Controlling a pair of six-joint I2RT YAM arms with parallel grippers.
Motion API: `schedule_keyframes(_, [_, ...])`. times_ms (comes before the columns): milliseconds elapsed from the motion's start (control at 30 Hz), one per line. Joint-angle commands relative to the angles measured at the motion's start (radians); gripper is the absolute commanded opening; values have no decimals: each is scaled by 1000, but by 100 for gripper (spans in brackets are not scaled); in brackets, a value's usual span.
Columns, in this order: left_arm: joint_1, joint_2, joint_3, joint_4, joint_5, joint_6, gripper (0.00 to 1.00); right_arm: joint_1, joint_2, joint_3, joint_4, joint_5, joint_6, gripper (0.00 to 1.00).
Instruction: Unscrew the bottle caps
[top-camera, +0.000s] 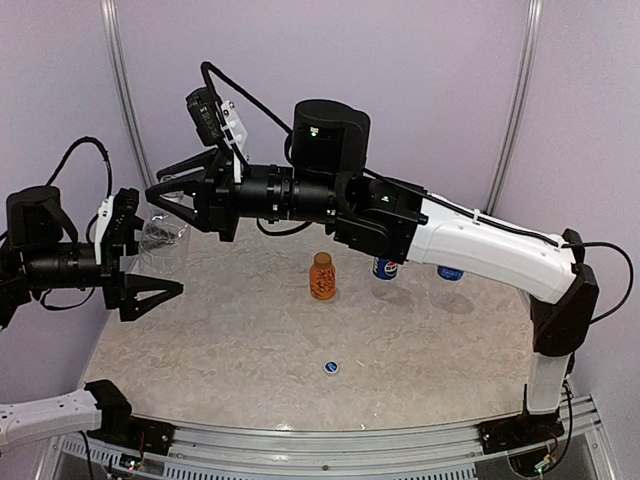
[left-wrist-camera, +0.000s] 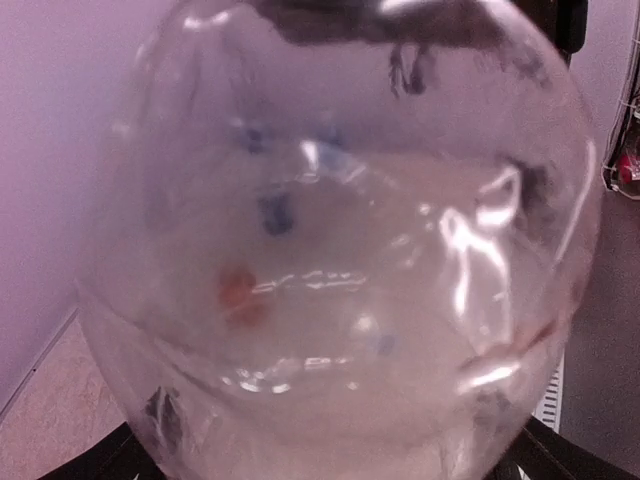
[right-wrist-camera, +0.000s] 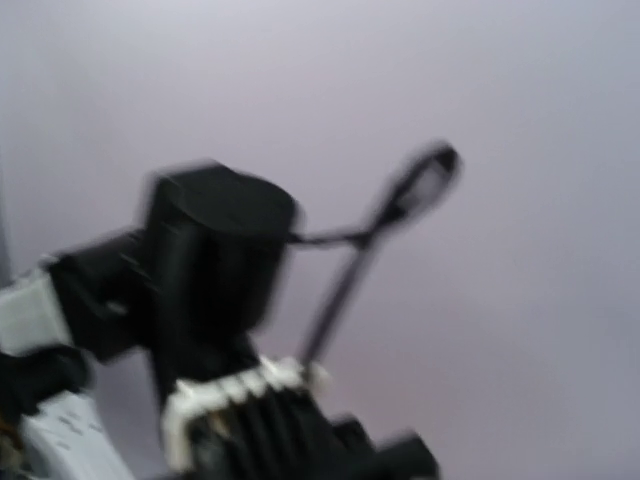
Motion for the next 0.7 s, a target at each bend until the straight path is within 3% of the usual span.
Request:
schedule_keyframes(0, [48,-43,-65,64,-89,-56,99,-34,16,1,-141,213,-47,0])
schedule_keyframes(167, [184,-179,-179,147,-165,-134,99,-131,83,7,-214,461,-129,0])
schedule_keyframes(433, [401,-400,-366,133,-143,-459,99,-271,304,99,-115,463,-140,0])
schedule_keyframes(667, [464,-480,-470,210,-140,-614,99,-372,454,180,-42,429,-53,0])
